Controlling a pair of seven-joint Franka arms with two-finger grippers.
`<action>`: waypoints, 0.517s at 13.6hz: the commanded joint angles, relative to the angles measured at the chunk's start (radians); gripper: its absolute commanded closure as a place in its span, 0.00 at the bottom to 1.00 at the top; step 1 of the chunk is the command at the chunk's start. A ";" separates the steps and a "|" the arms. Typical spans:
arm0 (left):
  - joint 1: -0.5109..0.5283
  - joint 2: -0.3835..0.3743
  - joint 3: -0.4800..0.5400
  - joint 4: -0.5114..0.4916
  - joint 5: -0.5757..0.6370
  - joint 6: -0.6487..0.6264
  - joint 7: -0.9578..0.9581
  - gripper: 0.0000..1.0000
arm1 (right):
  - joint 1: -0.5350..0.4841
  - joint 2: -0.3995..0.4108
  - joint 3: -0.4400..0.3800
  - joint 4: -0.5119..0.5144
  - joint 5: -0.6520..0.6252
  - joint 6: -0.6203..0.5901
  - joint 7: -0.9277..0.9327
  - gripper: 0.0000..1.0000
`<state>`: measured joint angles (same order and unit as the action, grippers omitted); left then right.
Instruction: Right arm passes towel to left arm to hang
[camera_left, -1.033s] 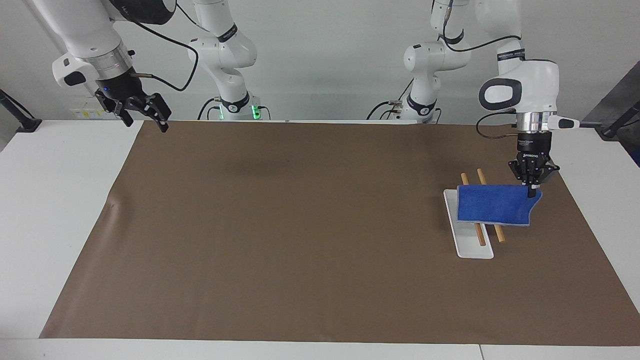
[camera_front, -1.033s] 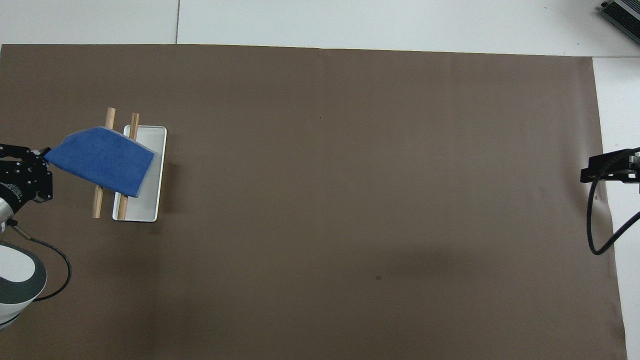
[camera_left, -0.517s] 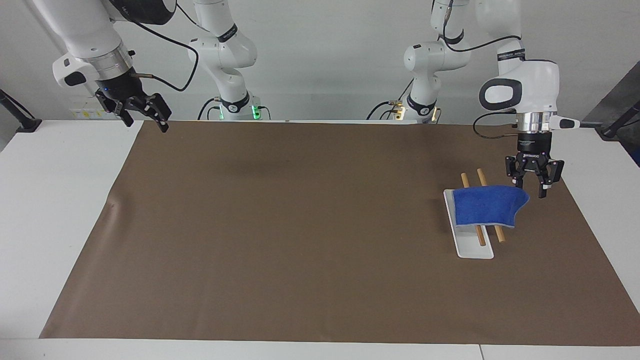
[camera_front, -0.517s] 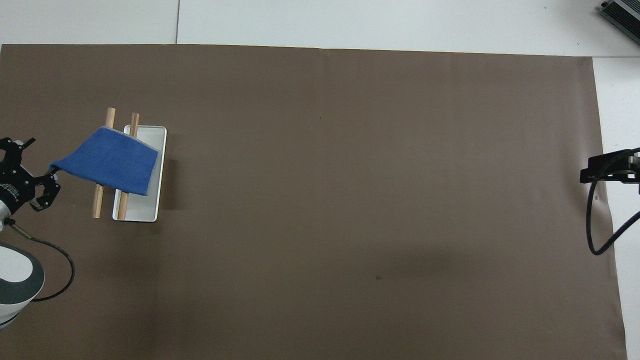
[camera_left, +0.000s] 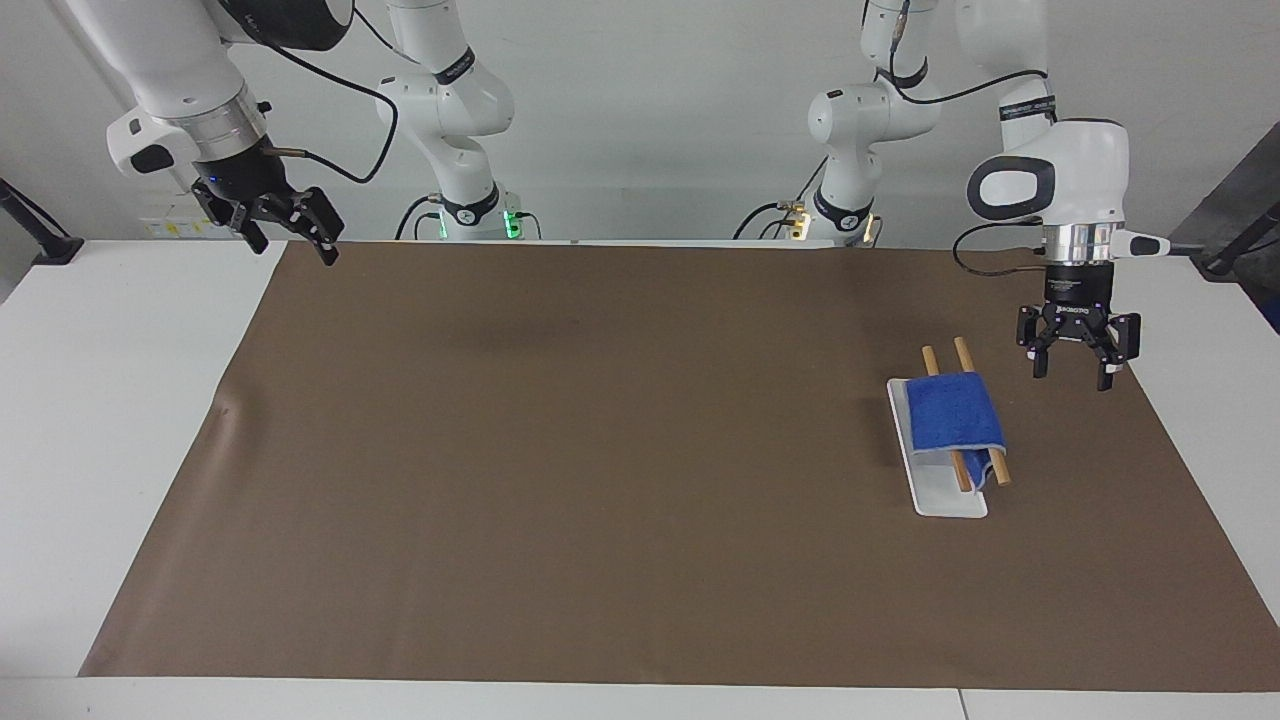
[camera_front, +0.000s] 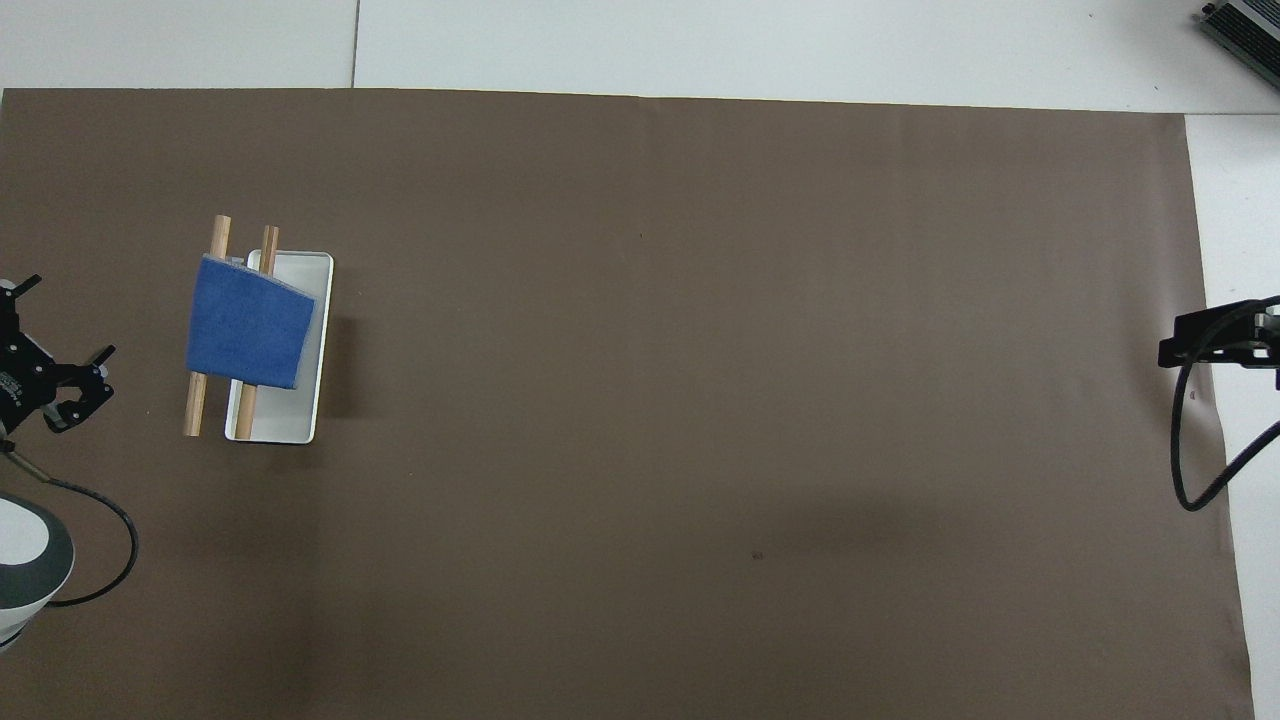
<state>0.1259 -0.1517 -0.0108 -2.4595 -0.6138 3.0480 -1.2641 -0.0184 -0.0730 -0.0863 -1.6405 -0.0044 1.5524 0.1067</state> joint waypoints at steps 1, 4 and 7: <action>0.015 -0.009 -0.006 0.037 0.006 -0.075 -0.005 0.00 | -0.003 -0.031 0.005 -0.041 0.014 0.032 0.008 0.00; 0.002 -0.011 -0.006 0.086 0.019 -0.135 0.012 0.00 | -0.003 -0.031 0.007 -0.041 0.014 0.026 0.015 0.00; -0.032 -0.012 -0.015 0.129 0.060 -0.198 0.051 0.00 | -0.003 -0.033 0.007 -0.042 0.024 0.014 0.019 0.00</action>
<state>0.1200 -0.1558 -0.0289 -2.3588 -0.5885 2.9084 -1.2340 -0.0183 -0.0763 -0.0850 -1.6468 -0.0027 1.5524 0.1070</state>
